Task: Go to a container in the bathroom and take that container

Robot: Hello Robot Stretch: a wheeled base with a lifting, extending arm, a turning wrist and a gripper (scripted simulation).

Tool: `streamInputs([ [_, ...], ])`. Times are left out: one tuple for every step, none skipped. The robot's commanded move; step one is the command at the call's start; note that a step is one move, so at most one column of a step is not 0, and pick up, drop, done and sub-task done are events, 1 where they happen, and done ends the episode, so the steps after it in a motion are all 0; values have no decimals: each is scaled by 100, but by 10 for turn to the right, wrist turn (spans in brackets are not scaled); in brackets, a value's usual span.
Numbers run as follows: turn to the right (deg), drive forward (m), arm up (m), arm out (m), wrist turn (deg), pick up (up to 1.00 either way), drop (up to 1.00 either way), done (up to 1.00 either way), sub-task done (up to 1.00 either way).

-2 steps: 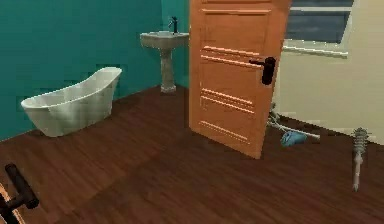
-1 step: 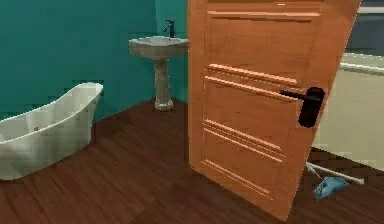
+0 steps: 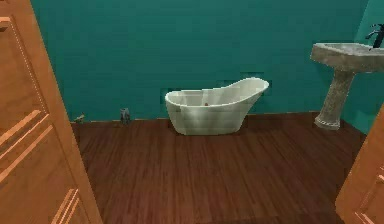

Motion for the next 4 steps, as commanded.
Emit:
streamInputs([
  [-60, 0, 0, 0, 0, 0, 0, 0, 0],
  [0, 100, 0, 0, 0, 0, 0, 0, 0],
  [-60, 0, 0, 0, 0, 0, 0, 0, 0],
  [0, 30, 0, 0, 0, 0, 0, 0, 0],
])
